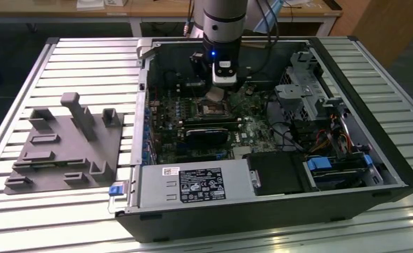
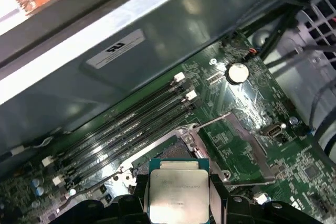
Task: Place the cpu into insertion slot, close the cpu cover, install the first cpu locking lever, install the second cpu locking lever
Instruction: 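Place the cpu into insertion slot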
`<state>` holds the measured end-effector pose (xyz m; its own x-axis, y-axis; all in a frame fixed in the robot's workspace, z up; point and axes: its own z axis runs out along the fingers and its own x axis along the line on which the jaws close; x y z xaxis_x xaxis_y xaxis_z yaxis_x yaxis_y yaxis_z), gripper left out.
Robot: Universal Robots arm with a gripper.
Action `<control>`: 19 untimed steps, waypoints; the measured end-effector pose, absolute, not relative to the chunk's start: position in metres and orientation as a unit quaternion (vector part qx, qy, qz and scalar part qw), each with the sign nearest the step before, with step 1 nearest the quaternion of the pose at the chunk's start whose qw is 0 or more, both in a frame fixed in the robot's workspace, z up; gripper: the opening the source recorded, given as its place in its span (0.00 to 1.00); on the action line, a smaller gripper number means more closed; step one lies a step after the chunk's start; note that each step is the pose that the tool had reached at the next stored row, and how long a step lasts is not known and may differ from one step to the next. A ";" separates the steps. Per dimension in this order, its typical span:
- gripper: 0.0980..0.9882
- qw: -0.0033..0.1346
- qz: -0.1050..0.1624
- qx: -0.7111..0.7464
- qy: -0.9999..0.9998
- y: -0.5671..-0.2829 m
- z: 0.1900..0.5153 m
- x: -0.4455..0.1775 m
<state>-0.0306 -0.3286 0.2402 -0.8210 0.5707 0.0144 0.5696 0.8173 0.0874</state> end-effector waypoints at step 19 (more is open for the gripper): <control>0.50 0.012 0.043 0.422 0.905 -0.329 0.239 -0.031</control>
<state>-0.0306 -0.3286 0.2390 -0.6430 0.7657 0.0144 0.7637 0.6396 0.0874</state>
